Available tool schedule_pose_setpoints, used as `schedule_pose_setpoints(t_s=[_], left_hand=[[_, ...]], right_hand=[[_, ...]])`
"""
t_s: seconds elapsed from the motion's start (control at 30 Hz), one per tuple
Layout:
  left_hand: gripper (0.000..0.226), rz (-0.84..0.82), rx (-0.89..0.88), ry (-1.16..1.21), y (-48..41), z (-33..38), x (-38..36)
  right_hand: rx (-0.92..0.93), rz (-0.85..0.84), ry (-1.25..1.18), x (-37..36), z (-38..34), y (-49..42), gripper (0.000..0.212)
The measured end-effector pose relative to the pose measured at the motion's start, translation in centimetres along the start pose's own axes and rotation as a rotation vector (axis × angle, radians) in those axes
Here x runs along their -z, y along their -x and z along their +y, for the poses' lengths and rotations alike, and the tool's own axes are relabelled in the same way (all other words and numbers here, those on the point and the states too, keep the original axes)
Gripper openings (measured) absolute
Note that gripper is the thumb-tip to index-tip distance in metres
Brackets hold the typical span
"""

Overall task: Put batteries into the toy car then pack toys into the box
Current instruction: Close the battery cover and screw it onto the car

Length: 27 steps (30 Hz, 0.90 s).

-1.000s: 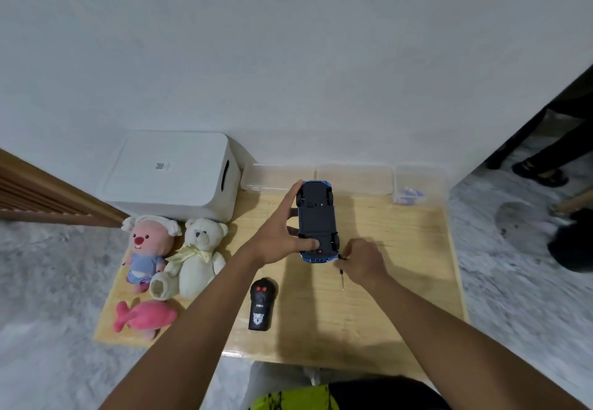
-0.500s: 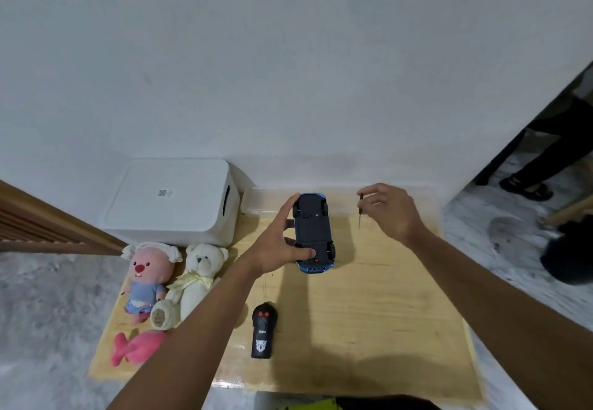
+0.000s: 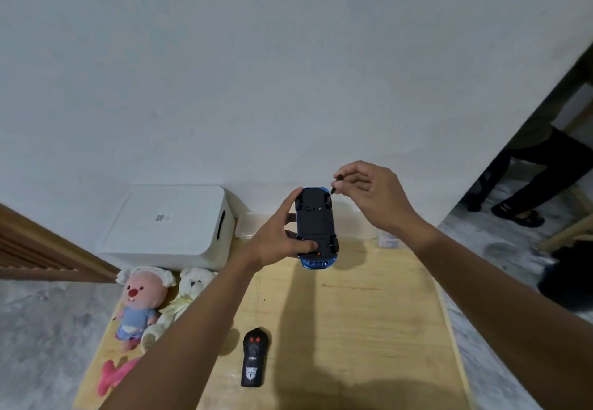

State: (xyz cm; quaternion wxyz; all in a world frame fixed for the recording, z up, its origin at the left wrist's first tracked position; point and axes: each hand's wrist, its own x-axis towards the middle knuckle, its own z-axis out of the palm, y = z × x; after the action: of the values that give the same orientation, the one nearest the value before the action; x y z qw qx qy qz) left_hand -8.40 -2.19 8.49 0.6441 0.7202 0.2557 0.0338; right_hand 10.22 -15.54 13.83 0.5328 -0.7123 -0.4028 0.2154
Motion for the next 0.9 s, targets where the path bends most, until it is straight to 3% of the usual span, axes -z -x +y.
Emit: schedule_pose_setpoints(t_s=[0.9], left_hand=[[0.107, 0.015, 0.001, 0.006, 1.1, 0.3, -1.5]], right_hand=[[0.050, -0.043, 0.072, -0.3, 0.6, 0.7, 0.009]])
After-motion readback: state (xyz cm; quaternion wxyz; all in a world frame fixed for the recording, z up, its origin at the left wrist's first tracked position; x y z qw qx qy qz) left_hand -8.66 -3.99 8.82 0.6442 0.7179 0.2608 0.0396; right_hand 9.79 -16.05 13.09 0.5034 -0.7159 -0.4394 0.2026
